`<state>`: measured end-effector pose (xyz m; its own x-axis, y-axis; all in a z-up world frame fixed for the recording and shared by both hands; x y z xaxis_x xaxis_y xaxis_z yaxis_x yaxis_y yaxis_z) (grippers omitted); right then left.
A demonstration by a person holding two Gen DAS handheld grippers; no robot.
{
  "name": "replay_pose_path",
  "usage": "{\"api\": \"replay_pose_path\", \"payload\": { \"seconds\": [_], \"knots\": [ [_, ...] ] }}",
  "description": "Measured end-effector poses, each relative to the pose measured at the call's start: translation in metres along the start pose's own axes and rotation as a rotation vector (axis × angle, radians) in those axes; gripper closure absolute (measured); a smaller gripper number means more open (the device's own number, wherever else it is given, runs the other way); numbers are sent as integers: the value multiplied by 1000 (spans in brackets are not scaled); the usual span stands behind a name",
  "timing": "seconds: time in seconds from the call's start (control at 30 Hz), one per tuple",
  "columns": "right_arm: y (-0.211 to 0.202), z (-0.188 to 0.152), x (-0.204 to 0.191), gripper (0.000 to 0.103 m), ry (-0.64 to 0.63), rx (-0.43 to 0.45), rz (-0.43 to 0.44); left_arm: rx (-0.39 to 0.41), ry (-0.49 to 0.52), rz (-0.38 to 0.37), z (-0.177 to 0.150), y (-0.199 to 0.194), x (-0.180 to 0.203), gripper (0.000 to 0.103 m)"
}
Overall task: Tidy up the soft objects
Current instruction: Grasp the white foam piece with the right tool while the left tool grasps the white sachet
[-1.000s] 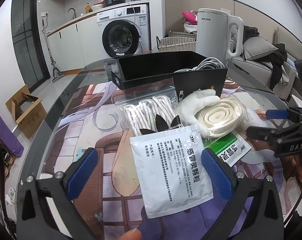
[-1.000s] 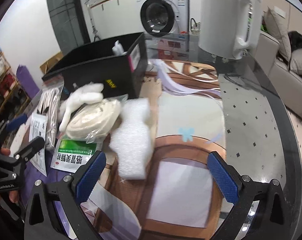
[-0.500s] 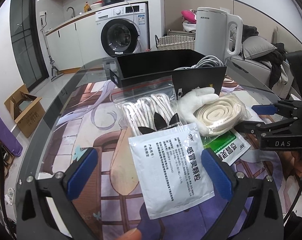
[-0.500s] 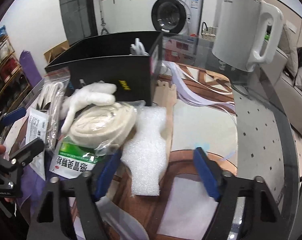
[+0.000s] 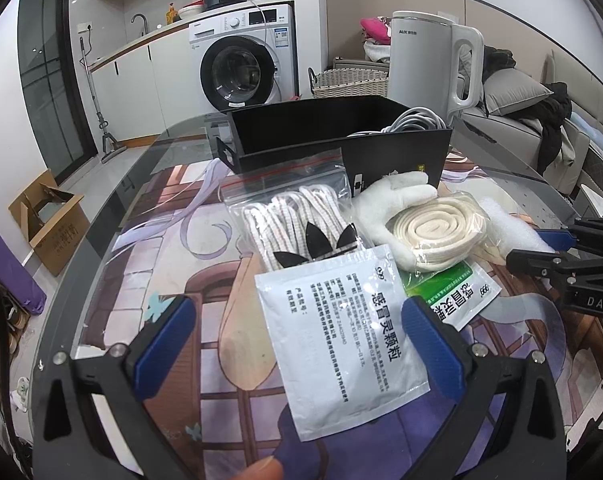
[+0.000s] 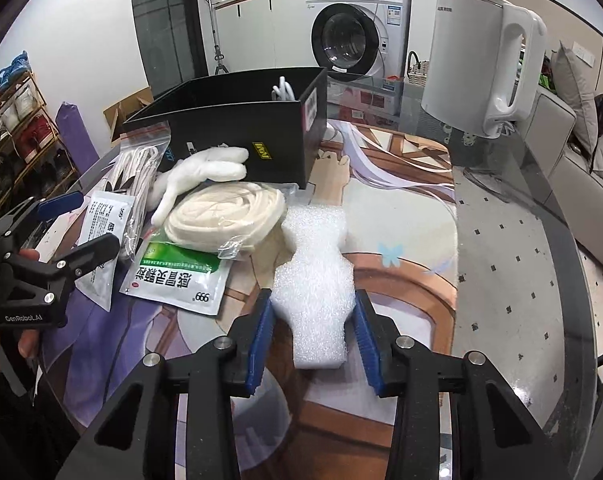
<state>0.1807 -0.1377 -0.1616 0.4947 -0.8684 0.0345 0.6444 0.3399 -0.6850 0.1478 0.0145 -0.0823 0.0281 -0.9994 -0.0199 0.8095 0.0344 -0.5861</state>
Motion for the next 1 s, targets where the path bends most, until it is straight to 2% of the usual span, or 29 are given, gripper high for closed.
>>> {"api": "replay_pose_path", "payload": {
  "seconds": [0.3,0.53,1.0],
  "knots": [
    [-11,8,20,64,48,45,-35,-5,2,-2,-2,2,1,0],
    [-23,17,28,64,84,103,-35,-15,44,-31,-5,2,11,0],
    [-33,25,20,64,73,146,-13,-21,105,7,-7,0,17,0]
  ]
}}
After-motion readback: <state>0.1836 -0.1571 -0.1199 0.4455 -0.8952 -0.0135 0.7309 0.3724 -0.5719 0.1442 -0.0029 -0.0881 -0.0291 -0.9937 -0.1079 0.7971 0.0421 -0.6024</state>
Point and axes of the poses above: each gripper's, at about its wrist camera, not at the fingertips, and y roughly the way its jaws point, x to its right, z to its top, the point moved 9 cm from there along y, roughly the way its jaws point, and after that the axes turned 6 degrees about x, right-handed, at the moved point
